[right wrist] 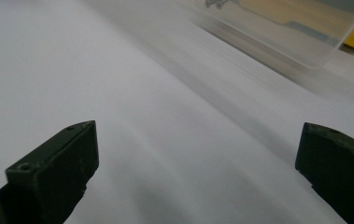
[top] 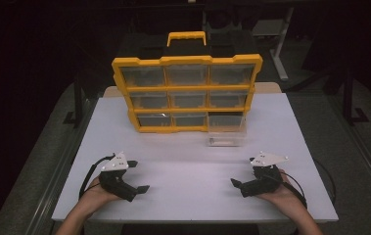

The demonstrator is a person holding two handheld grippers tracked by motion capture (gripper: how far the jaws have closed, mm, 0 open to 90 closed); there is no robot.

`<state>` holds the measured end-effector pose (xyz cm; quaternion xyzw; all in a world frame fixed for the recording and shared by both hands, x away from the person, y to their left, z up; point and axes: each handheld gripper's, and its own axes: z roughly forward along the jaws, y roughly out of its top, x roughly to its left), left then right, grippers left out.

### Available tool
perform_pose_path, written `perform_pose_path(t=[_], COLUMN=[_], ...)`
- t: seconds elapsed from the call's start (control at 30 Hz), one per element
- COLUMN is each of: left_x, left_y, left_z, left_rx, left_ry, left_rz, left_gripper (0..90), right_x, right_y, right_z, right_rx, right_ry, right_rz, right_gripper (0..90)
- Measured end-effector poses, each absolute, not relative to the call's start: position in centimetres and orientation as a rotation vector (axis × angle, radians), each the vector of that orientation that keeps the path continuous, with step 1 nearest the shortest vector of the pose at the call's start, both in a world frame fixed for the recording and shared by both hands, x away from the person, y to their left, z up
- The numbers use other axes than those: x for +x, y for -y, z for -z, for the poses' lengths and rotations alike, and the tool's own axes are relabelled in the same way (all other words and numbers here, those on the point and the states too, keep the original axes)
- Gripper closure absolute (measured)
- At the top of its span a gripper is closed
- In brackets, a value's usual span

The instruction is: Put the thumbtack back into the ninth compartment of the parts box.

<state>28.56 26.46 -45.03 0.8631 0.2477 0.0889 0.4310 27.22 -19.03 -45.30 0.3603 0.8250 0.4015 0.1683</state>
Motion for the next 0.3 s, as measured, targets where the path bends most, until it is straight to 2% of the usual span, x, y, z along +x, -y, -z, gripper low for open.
perform_pose_path(t=[0.3], left_x=[28.53], left_y=[-26.57], left_z=[45.05], left_rx=[2.158], left_ry=[-0.624], left_rz=[-0.228], left_gripper=[0.0], right_x=[27.07], right_y=[19.03], right_z=[45.35], right_rx=[0.991], right_ry=[-2.35], right_rz=[-1.133], right_gripper=[0.0])
